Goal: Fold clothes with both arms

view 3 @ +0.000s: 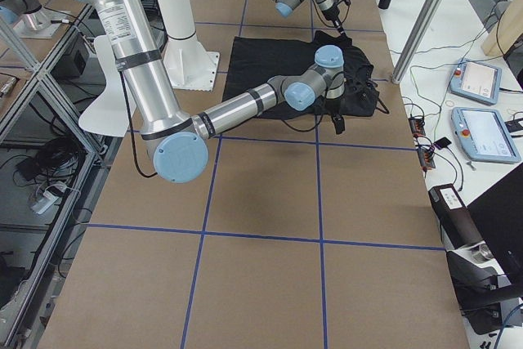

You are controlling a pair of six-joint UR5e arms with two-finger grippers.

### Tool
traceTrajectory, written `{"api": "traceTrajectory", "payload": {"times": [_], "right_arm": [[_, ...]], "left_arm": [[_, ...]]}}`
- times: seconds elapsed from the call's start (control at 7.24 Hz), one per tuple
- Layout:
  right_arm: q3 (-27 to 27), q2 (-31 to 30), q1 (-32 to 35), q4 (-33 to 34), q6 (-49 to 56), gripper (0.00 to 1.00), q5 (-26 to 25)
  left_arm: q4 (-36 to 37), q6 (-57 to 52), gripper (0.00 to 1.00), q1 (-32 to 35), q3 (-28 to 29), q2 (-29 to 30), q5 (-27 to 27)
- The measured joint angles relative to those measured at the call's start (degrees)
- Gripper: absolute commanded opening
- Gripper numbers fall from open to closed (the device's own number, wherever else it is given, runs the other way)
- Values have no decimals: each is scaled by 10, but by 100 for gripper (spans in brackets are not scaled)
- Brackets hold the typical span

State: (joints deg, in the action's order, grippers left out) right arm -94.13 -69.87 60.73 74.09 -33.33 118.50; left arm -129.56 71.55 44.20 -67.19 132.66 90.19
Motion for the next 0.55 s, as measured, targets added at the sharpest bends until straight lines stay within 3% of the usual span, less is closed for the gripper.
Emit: {"api": "traceTrajectory", "payload": {"times": [0.55], "right_arm": [[0,2,0,0,-4,100,0]], "left_arm": [[60,48,0,-47,3,54,-18]]}}
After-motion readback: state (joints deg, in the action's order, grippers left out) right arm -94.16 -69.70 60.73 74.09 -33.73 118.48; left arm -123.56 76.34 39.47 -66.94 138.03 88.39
